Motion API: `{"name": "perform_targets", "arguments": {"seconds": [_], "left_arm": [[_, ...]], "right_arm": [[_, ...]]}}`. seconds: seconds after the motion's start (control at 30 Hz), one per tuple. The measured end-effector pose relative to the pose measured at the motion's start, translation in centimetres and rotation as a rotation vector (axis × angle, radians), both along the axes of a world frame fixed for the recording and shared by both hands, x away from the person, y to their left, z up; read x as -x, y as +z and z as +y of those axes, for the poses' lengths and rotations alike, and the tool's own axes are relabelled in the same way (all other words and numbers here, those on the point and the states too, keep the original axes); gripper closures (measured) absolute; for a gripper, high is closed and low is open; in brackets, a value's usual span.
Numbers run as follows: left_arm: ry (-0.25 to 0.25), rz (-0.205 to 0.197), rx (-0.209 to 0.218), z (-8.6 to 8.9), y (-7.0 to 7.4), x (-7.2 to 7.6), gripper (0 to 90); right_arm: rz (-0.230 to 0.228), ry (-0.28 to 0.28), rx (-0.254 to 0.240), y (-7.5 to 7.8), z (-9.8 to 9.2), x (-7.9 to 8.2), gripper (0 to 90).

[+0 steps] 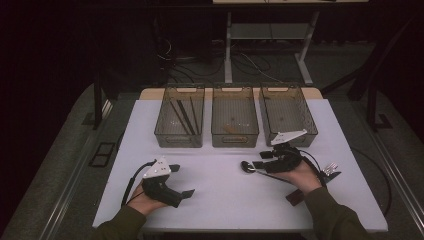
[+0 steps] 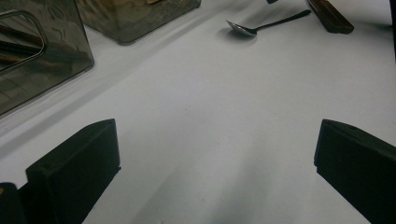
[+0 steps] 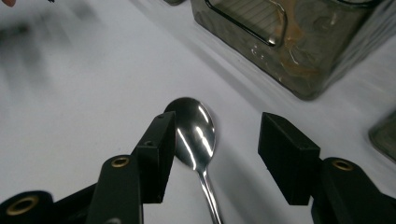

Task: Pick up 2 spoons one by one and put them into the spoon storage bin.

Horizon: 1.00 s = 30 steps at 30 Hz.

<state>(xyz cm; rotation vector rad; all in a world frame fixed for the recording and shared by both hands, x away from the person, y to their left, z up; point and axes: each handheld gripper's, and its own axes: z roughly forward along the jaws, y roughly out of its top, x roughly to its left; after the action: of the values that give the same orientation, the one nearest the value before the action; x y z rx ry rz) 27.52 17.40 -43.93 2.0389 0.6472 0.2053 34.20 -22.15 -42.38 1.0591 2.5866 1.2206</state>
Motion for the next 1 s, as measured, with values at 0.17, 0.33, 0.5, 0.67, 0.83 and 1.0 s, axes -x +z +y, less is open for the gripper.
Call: {"name": "perform_targets", "arguments": {"seconds": [0.17, 0.33, 0.5, 0.67, 0.83, 1.0], "left_arm": [[0.0, -0.002, 0.005, 0.0, 0.0, 0.0, 0.0], [-0.001, -0.002, 0.006, 0.0, 0.0, 0.0, 0.0], [0.0, 0.001, 0.002, 0.0, 0.0, 0.0, 0.0], [0.0, -0.001, 0.005, 0.0, 0.0, 0.0, 0.0], [0.0, -0.001, 0.007, 0.0, 0.0, 0.0, 0.0], [-0.001, -0.001, 0.007, 0.0, 0.0, 0.0, 0.0]], "right_arm": [[0.009, 0.012, 0.002, -0.5, 1.1, -0.7, 47.4], [0.012, 0.031, 0.024, -1.0, 1.7, -0.9, 49.4], [0.015, 0.036, 0.041, -1.3, 1.9, -0.8, 51.5], [0.018, 0.046, 0.052, -1.5, 2.1, -0.7, 52.7], [0.019, 0.051, 0.064, -1.8, 2.3, -0.7, 52.8], [0.021, 0.056, 0.077, -1.9, 2.4, -0.6, 52.8]]}}
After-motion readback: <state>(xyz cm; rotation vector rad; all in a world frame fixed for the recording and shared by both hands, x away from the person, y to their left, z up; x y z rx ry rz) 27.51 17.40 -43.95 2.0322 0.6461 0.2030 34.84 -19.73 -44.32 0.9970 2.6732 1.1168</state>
